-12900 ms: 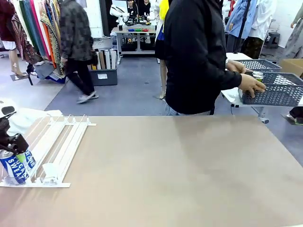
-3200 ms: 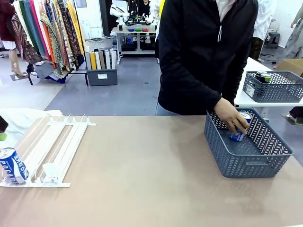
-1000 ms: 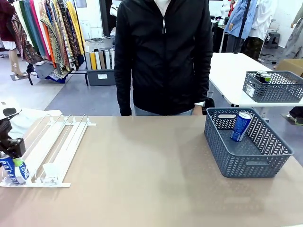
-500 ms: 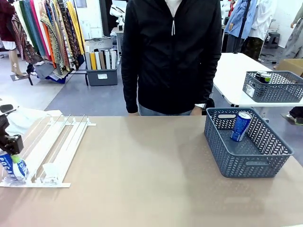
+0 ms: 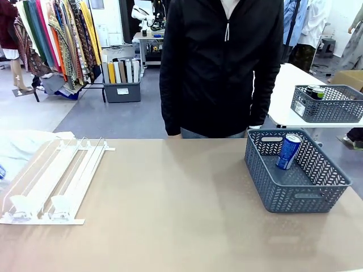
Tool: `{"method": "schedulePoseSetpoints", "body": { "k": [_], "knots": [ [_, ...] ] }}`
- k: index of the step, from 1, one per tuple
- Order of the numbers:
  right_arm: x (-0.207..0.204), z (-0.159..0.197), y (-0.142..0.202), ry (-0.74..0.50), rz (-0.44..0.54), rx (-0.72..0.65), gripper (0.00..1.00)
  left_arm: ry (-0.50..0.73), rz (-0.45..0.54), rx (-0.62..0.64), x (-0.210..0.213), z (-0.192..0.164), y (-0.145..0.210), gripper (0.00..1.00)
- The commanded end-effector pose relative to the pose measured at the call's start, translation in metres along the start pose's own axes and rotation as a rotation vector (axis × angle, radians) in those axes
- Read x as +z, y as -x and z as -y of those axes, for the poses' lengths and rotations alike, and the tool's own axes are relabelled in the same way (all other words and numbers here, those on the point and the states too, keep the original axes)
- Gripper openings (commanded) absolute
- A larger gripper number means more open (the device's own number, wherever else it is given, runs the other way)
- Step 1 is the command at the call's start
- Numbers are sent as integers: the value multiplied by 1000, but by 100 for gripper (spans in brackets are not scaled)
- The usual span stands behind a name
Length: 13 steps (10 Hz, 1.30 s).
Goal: Retrieve and store the cans from the dispenser.
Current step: Pick up one can from the Automatic Can Dispenser and place it in the middle of the table.
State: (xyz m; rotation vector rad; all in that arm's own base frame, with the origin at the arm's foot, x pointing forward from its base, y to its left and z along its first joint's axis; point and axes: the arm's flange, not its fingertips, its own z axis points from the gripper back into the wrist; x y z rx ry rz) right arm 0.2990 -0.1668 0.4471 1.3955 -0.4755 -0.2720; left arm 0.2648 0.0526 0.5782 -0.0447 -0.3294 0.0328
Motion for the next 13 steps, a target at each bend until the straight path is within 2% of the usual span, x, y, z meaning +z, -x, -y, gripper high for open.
{"method": "schedulePoseSetpoints", "body": {
  "k": [1, 2, 3, 7, 8, 9, 10, 12, 13],
  "knots": [
    [1, -3, -1, -10, 1, 10, 100, 49, 132, 10, 22, -12, 20, 0],
    [1, -3, -1, -10, 1, 10, 100, 64, 143, 40, 23, -15, 23, 0],
    [1, -3, -1, -10, 1, 10, 100, 18, 74, 14, 25, -6, 13, 0],
    [1, -3, -1, -10, 1, 10, 100, 28, 78, 23, 25, -8, 18, 0],
    [1, -3, -1, -10, 1, 10, 100, 63, 17, -121, 14, 32, 5, 0],
    [1, -3, -1, -10, 1, 10, 100, 98, -17, -192, 7, 74, -10, 0],
    [1, -3, -1, -10, 1, 10, 100, 70, -43, -224, -1, 130, -27, 0],
    [1, -3, -1, -10, 1, 10, 100, 4, -57, -385, -30, 251, -50, 0],
    [1, -3, -1, -10, 1, 10, 100, 32, -108, -456, -54, 313, -54, 0]
  ]
}}
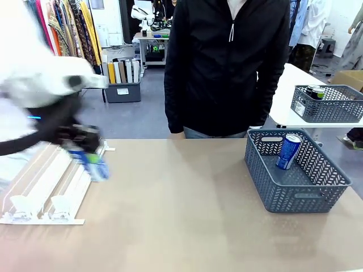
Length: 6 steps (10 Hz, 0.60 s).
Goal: Retrieve and store the cans from the dispenser.
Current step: Pick up one can from the Automatic Can Dispenser and place it in the middle of the table.
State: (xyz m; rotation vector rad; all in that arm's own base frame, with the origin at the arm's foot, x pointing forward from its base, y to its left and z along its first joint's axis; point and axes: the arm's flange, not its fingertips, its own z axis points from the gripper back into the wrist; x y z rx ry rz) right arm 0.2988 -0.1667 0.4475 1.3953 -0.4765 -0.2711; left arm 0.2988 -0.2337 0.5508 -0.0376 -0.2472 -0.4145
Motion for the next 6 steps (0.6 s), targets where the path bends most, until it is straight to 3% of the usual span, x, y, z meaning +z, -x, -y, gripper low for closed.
{"method": "schedulePoseSetpoints", "body": {
  "k": [1, 3, 4, 6],
  "knots": [
    [1, -3, -1, -10, 1, 9, 100, -15, -62, -70, -29, 46, -68, 0],
    [1, -3, -1, -10, 1, 9, 100, -6, -79, -126, -80, 101, -91, 0],
    [1, -3, -1, -10, 1, 9, 100, 9, -136, -166, -109, 118, -98, 0],
    [1, -3, -1, -10, 1, 9, 100, 49, -216, -127, -153, 123, -109, 0]
  ]
}}
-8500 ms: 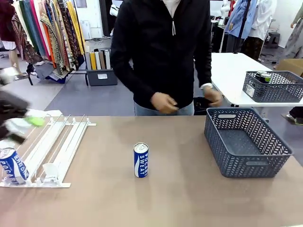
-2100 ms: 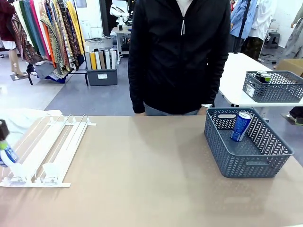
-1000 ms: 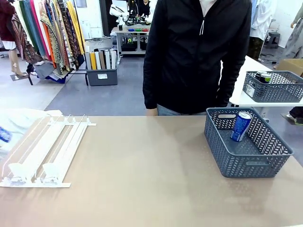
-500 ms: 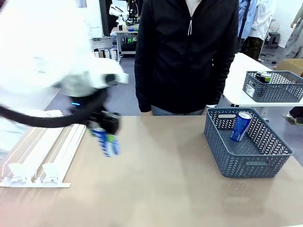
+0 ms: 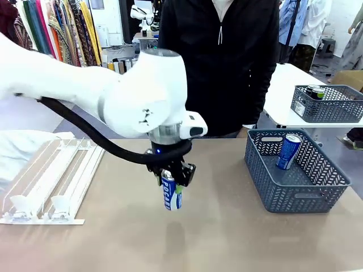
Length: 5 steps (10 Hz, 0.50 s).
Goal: Retrieve and store the cans from the dispenser.
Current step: Pick up one can from the Automatic Can Dispenser and place it in the middle of the table.
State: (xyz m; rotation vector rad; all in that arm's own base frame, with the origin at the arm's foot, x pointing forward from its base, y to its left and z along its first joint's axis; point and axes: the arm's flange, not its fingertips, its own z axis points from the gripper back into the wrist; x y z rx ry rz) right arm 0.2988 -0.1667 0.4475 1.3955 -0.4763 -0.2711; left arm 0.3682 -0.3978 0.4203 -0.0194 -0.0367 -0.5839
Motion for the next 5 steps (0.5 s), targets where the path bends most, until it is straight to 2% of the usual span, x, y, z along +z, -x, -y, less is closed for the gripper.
{"method": "schedulePoseSetpoints", "body": {
  "k": [1, 2, 3, 5],
  "knots": [
    [1, -3, -1, -10, 1, 9, 100, 67, 10, -3, 10, -9, -19, 0],
    [1, -3, -1, -10, 1, 9, 100, 46, 53, -47, 11, -14, -20, 0],
    [1, -3, -1, -10, 1, 9, 100, 52, 19, -53, 4, -13, -23, 0],
    [1, -3, -1, -10, 1, 9, 100, -3, 13, -45, -11, -18, -28, 0]
  ]
}}
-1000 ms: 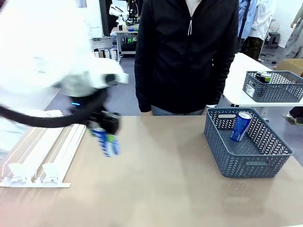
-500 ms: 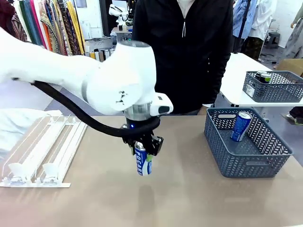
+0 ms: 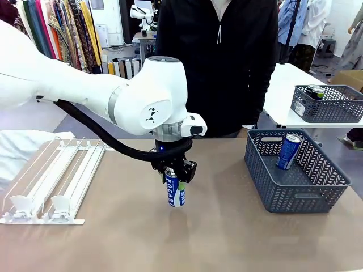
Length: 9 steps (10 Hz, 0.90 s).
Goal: Retrieve and store the cans from the dispenser.
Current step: Pick up one can from the Automatic Can Dispenser and place it in the middle of the table.
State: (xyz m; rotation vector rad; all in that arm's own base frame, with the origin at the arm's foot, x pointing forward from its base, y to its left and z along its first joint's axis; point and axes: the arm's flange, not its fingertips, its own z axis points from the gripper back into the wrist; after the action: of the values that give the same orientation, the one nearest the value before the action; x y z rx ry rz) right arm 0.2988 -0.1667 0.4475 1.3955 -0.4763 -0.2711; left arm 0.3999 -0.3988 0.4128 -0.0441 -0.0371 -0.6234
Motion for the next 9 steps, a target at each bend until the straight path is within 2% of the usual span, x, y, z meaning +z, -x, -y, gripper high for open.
{"method": "schedulePoseSetpoints", "body": {
  "k": [1, 4, 5, 6, 7, 9],
  "knots": [
    [1, -3, -1, -10, 1, 9, 100, -22, 18, 4, -7, -3, -8, 0],
    [1, -3, -1, -10, 1, 9, 100, -28, 35, 40, -13, -9, -13, 0],
    [1, -3, -1, -10, 1, 9, 100, -22, 30, 56, -11, -10, -13, 8],
    [1, -3, -1, -10, 1, 9, 100, -13, 25, 65, -12, -10, -12, 62],
    [1, -3, -1, -10, 1, 9, 100, -14, 30, 61, -11, -10, -12, 100],
    [1, -3, -1, -10, 1, 9, 100, -23, 34, 65, -11, -10, -10, 100]
  ]
}}
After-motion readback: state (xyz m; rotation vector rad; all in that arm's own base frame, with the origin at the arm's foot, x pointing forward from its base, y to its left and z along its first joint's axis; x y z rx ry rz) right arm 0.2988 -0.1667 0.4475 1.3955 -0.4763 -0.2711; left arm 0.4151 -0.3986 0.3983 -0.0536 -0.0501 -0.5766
